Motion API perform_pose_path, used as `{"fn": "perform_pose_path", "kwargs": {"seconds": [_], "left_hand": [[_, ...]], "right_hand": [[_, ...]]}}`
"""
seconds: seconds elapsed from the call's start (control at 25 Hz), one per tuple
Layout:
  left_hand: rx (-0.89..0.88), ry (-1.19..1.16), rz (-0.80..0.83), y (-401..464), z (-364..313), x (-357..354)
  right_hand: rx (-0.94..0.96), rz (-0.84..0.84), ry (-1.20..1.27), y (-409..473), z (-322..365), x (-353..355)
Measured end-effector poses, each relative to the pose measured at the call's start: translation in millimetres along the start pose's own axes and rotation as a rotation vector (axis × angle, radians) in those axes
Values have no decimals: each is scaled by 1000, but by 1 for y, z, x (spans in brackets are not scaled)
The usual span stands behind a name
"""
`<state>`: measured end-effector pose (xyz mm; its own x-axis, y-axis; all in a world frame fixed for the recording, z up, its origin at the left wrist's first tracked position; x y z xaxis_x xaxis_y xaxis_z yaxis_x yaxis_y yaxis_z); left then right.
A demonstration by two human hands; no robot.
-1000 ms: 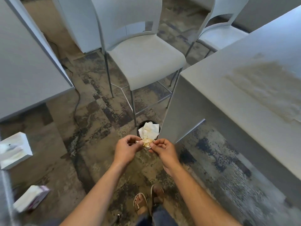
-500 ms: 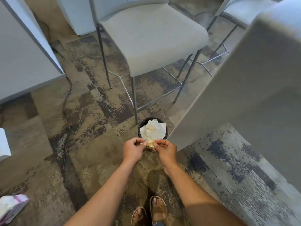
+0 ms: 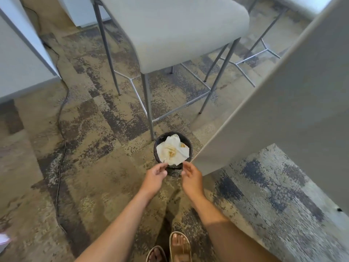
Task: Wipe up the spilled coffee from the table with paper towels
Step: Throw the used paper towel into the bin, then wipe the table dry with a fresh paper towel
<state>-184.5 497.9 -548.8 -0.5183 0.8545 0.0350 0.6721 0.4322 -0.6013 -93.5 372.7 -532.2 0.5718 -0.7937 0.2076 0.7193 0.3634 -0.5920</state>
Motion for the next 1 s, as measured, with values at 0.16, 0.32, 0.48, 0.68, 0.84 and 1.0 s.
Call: {"fn": "perform_pose_path", "kwargs": {"seconds": [0.16,0.32,0.48,0.68,0.84,1.0], "left_hand": [[-56,-33,-17,-49,-36,-10],[-182,-102,-44,-108,-125,-21],[-375,-98,-47,-181,-228,-33],[-579,-15,6,-269,-329,-59],[-725,43,25,-328,-384,-83],[-810,139,73,-363,-417,-107]], "right_hand": [[39,0,38,-52,40,21],[168,-34,79,-106,116,46],[323,-68,129,-176,200,80],[451,-107,223,-254,269,130],[551,-110,260,-311,310,166],[645,-153,164,-362,337,205]]}}
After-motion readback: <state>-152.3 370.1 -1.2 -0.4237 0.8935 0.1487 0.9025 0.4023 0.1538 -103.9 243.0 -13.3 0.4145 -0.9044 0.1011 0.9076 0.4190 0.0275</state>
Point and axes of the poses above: each hand's wrist, its own y-axis towards the middle knuckle, its own x-axis out of the back of the hand, z = x × y, the point moved 9 cm from there along y, towards the middle knuckle, and after that the axes turned 4 degrees about z, right-handed, at the moved point
